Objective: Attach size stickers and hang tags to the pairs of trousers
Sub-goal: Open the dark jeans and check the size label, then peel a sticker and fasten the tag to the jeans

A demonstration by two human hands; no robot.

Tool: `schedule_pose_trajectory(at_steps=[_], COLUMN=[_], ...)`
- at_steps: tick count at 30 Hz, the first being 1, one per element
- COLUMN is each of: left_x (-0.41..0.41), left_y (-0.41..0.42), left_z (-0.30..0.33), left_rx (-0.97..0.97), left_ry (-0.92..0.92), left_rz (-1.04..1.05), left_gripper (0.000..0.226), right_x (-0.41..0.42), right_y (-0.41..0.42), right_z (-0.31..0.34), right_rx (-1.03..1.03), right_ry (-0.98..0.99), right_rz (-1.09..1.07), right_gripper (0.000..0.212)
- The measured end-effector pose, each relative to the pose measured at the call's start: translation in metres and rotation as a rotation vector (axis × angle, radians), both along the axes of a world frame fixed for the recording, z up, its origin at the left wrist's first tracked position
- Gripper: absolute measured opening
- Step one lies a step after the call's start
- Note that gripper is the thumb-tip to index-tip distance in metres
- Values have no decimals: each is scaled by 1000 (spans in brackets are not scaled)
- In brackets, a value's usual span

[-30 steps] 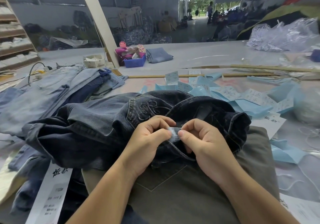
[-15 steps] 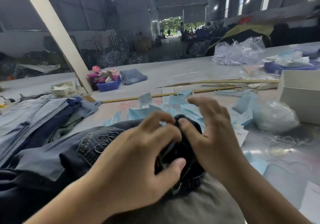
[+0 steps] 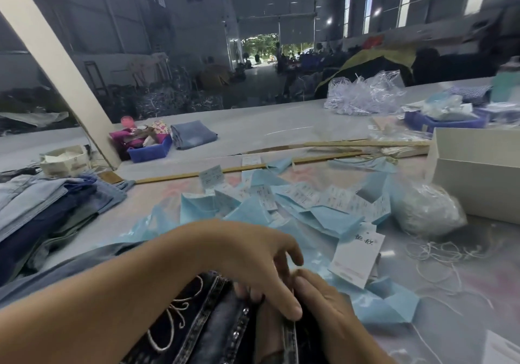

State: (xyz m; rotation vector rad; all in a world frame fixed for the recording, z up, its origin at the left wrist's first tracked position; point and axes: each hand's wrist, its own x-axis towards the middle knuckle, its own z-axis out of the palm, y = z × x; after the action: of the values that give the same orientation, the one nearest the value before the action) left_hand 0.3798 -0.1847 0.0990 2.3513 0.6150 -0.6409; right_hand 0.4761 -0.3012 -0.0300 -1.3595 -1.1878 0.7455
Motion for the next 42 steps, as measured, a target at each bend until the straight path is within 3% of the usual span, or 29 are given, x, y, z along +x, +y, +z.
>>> schedule_pose_trajectory(at_steps=[2, 4, 6, 7, 13, 16, 19, 23, 26, 32, 36, 42], left_x=[24, 45, 60, 66, 67, 49, 42, 51, 52, 46, 43, 38], left_y=[13, 31, 55, 69, 168, 198, 209, 215, 215, 217, 217, 225], left_z=[4, 9, 17, 20, -10, -81, -143, -172, -180, -185, -189, -190], left_rx=[191, 526, 829, 891, 872, 788, 705, 800, 798, 767, 708, 837], left_ry=[100, 205, 223, 200, -50, -232, -396, -305, -152, 18, 112, 211], left_rz=[-46, -139, -159, -131, 148, 348, 469, 336, 290, 271, 262, 242], left_gripper=[70, 69, 62, 58, 31, 36, 54, 87, 94, 63, 56, 37], right_x=[6, 15, 26, 33, 65, 73, 67, 66, 71, 67, 67, 65], right_y=[10, 24, 44, 57, 135, 167, 181, 185, 187, 184, 182, 179], right_z=[4, 14, 31, 40, 36, 0, -43, -82, -87, -87, -84, -76], right_rx=[-107, -178, -245, -267, -339, -363, -333, -456, -484, -480, -463, -492], right_ry=[-52, -128, -224, -254, -171, -181, -207, -219, -236, -261, -289, -317], right_rz=[-83, -94, -96, -110, -220, -350, -393, -219, -205, -191, -171, -113], right_gripper=[29, 28, 25, 22, 12, 15, 33, 49, 49, 48, 49, 49])
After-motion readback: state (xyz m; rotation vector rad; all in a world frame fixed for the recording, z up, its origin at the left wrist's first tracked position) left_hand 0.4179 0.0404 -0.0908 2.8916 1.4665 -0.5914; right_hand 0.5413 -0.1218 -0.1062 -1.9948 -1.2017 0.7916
